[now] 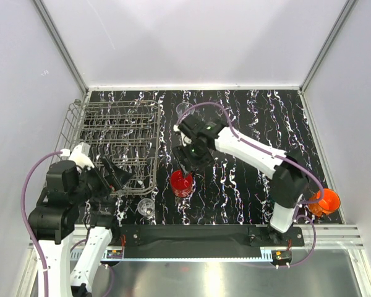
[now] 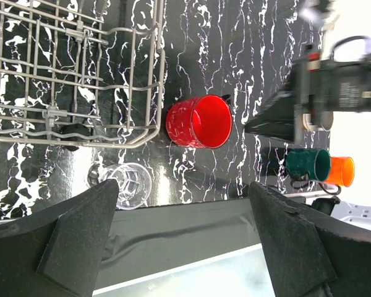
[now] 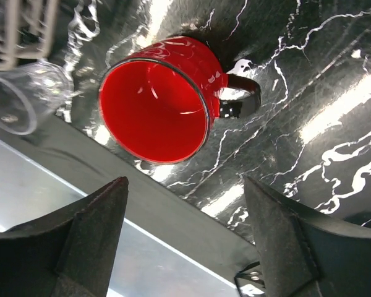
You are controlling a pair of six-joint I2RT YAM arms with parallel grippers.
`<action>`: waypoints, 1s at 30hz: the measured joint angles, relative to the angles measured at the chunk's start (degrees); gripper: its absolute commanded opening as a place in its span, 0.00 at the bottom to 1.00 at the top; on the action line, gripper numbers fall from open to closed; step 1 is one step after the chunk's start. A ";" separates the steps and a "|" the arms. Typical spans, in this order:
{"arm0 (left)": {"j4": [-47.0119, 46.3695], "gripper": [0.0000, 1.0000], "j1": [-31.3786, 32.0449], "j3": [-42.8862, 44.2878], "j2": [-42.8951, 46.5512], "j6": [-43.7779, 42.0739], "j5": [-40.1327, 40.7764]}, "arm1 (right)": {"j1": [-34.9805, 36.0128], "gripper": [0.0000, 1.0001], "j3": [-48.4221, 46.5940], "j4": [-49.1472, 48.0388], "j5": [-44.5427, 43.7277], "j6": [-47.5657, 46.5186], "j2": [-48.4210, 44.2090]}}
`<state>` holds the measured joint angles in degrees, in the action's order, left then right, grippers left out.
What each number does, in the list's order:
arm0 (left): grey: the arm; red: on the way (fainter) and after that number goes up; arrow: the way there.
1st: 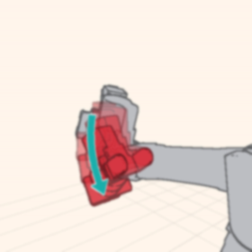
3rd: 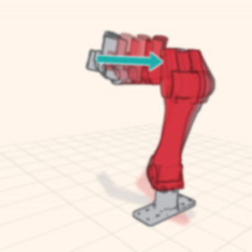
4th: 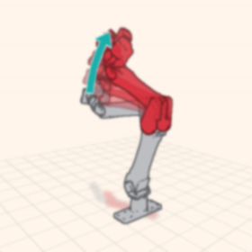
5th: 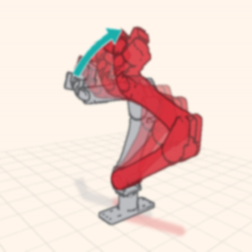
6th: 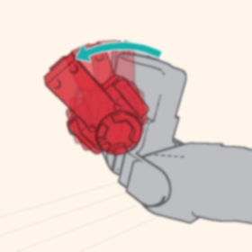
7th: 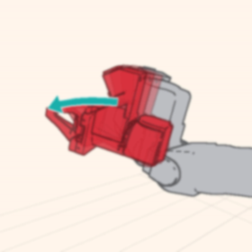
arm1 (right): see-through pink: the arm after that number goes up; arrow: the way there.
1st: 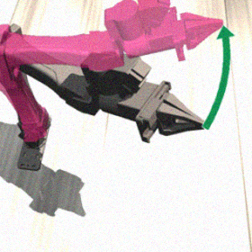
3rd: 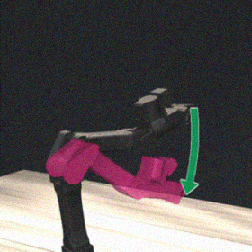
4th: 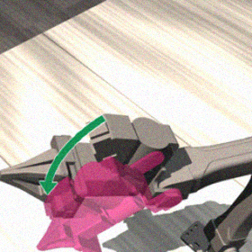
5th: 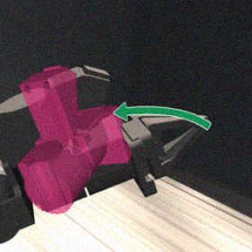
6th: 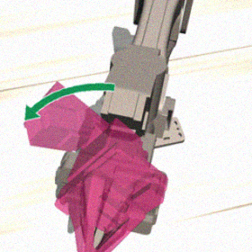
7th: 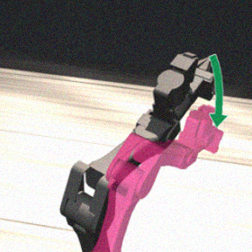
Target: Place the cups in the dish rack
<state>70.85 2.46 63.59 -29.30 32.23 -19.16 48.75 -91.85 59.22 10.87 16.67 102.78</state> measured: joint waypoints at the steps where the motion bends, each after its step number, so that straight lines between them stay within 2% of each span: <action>1: -0.02 0.93 0.00 0.00 0.09 0.00 -0.17 | 0.55 0.78 0.00 0.04 -0.50 -0.57 0.74; 5: 0.02 0.93 0.00 0.00 0.52 0.26 -0.74 | 1.97 0.72 -0.13 -0.15 -2.29 -2.73 2.43; 6: 0.02 0.93 0.00 0.00 0.63 0.33 -0.87 | 2.25 0.66 -0.50 -0.26 -3.15 -3.48 2.95; 13: 0.26 0.93 0.00 0.02 1.46 0.37 -1.42 | 4.07 0.65 -4.55 -1.84 -6.34 -7.52 7.10; 19: 1.01 0.93 0.00 0.61 1.62 0.17 -1.57 | 5.60 0.55 -8.04 -2.32 -8.46 -11.04 12.46; 30: 3.69 0.93 0.00 2.93 2.08 -0.94 -1.55 | 6.54 0.50 -8.50 -2.43 -11.30 -14.71 16.94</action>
<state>74.54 2.46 66.52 -27.22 31.29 -20.71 55.29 -100.36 56.80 -0.43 1.96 119.72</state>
